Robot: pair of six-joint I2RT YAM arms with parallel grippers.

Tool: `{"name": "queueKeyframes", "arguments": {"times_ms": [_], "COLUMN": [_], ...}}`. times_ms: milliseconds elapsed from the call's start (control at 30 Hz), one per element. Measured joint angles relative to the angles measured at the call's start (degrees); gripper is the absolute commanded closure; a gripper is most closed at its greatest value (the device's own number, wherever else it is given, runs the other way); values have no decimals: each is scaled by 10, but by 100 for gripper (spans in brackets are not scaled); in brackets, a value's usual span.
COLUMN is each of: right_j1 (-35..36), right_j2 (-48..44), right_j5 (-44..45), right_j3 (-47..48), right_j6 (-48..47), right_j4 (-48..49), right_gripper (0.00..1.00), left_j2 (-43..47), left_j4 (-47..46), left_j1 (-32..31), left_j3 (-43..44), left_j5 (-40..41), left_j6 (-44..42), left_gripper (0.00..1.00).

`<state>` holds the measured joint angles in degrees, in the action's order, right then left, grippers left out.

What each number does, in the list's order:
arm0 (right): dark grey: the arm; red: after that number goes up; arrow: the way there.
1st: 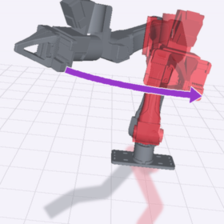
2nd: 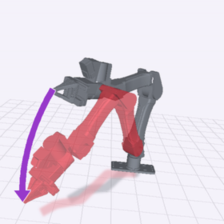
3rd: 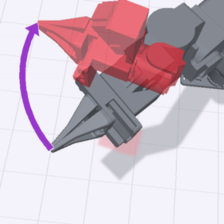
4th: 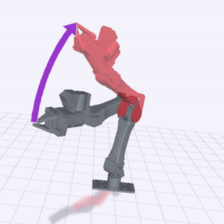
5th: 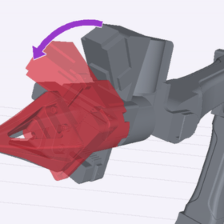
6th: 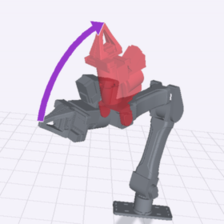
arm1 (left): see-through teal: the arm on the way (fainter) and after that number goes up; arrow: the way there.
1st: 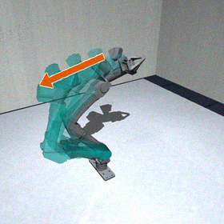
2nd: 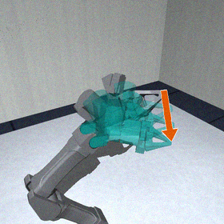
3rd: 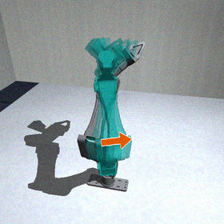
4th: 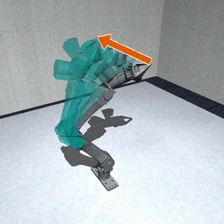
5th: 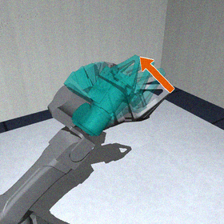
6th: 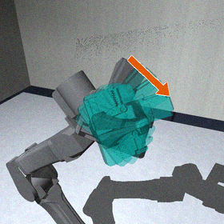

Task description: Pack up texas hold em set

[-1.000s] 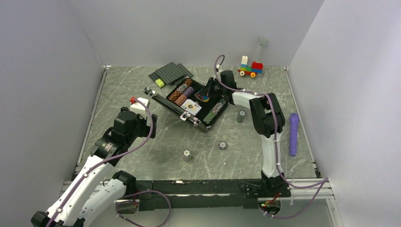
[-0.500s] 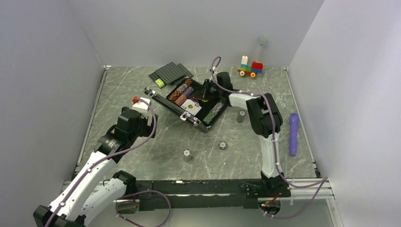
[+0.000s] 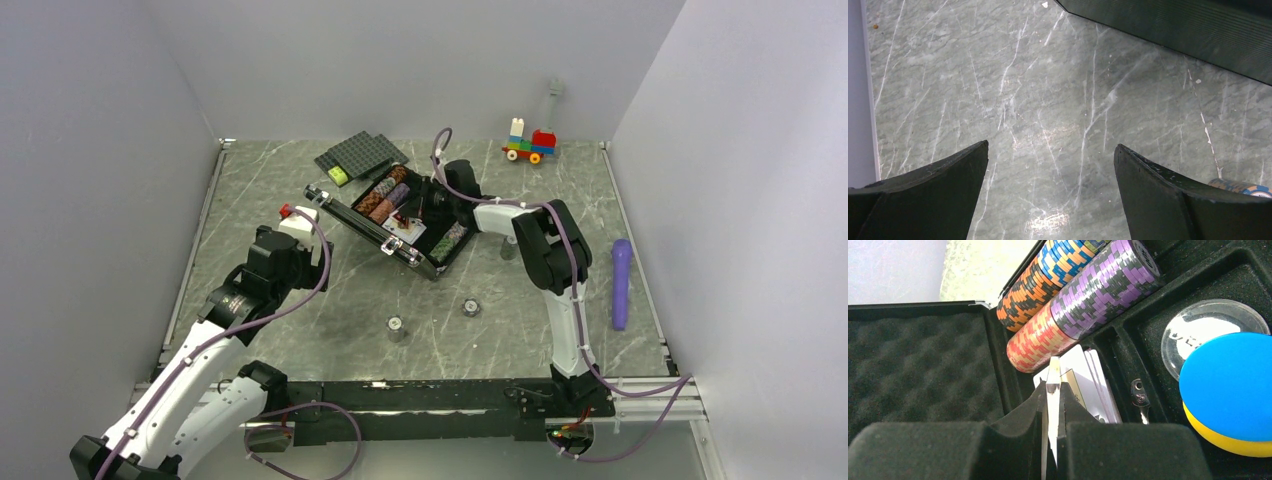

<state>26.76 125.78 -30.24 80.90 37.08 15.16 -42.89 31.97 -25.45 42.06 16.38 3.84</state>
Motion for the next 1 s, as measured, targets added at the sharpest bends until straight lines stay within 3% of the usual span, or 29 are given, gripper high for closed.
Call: {"name": "queueKeyframes", "arguments": {"times_ms": [200,267,667,1000], "right_j1": [7,8,8,5], "right_j2": [-2,-8,-40,-108], "right_j5": [36,44,83,92], "right_j3": [0,0,0,-1], "right_j6": [-16,-20,-62,-91], "right_j4": [-26,-28,-82,-102], "right_gripper": [57,51,32,26], "left_j2": [2,4,11,13], "left_j4": [0,0,0,0], "left_j1": [0,0,0,0], "left_j3": [0,0,0,0], "left_j5": [0,0,0,0], "left_j6": [0,0,0,0], "left_gripper": [1,1,1,1]}}
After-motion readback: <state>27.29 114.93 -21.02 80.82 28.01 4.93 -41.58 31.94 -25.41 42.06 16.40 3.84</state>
